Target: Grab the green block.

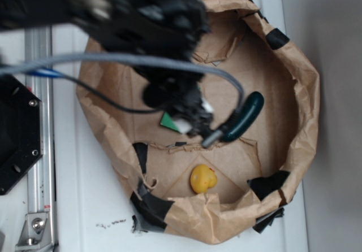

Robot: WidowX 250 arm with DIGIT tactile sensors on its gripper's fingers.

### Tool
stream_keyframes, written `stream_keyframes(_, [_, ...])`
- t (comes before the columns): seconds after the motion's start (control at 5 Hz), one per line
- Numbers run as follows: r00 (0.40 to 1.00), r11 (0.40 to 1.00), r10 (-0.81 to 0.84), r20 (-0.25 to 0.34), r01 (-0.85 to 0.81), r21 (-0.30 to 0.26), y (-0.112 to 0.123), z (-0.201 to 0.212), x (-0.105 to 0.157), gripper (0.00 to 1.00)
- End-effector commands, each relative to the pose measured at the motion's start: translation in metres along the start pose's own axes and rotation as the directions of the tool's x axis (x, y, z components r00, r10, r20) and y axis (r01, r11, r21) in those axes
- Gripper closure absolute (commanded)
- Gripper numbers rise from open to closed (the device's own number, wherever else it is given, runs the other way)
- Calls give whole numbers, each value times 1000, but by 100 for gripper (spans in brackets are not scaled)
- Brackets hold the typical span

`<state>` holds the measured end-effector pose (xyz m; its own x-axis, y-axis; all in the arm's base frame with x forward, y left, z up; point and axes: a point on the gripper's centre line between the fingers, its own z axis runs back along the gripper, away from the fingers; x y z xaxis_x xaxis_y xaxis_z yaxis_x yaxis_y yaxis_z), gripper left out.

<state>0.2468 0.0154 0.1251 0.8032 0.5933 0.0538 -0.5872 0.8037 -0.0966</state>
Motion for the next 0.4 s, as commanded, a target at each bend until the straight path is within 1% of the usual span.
stream_keyframes(0.0, [998, 998, 55, -26, -54, 36, 9, -77, 3, 0])
stream_keyframes(0.2, [991, 991, 134, -27, -133, 26, 40, -95, -7, 0])
